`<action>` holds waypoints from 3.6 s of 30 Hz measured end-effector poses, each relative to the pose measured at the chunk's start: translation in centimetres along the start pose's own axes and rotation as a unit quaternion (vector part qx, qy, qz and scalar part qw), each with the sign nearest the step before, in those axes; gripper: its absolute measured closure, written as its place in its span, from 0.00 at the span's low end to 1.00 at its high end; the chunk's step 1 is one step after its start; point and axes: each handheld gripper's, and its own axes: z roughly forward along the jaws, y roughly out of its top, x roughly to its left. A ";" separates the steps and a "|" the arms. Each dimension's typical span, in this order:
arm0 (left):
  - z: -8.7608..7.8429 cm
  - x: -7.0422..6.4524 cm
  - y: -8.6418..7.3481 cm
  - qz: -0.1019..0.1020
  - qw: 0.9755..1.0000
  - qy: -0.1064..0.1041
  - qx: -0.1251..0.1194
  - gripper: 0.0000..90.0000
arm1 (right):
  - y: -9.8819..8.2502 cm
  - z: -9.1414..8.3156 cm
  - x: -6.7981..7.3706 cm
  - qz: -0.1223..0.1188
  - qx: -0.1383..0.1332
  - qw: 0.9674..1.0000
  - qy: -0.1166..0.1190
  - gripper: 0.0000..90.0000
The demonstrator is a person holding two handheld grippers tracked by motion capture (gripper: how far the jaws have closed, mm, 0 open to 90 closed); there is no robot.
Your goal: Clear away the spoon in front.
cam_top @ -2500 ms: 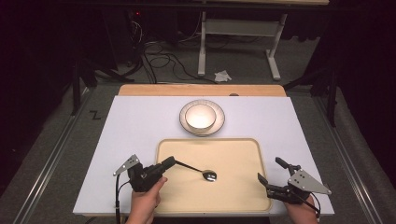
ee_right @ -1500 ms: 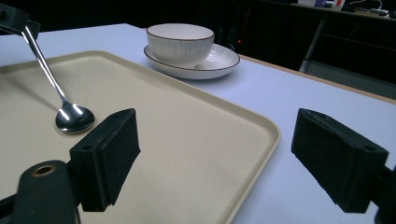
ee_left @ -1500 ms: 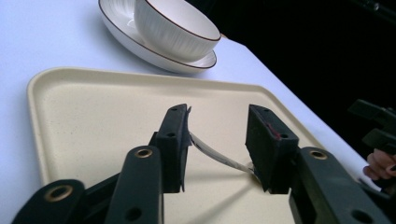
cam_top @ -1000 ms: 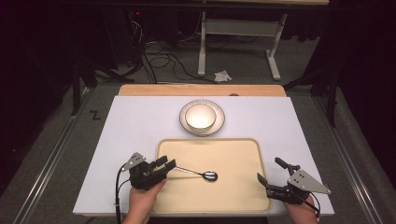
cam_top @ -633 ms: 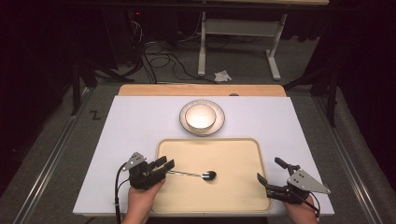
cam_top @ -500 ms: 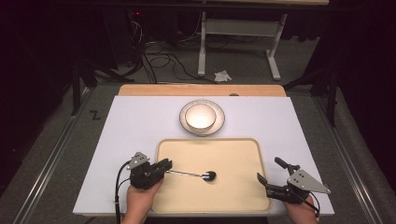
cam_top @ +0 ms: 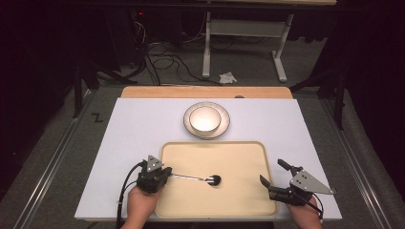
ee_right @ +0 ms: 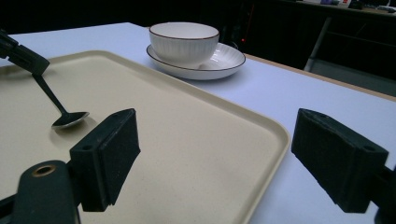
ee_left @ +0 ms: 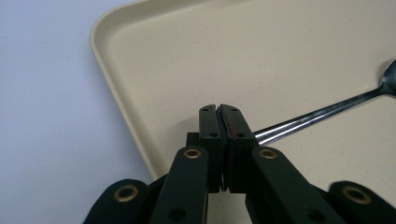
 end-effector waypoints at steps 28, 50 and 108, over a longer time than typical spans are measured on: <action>-1.1 -2.5 -0.6 0.027 0.998 -0.045 0.020 0.87 | 0.6 0.2 0.4 -0.014 -0.009 1.000 0.012 0.18; -1.7 -4.2 -1.2 0.052 0.995 -0.067 0.047 1.00 | 0.5 0.2 0.3 -0.013 -0.009 1.000 0.012 0.18; -1.9 -4.0 -1.4 0.058 0.997 -0.031 0.048 1.00 | 0.4 0.3 0.3 -0.014 -0.004 1.000 0.007 0.18</action>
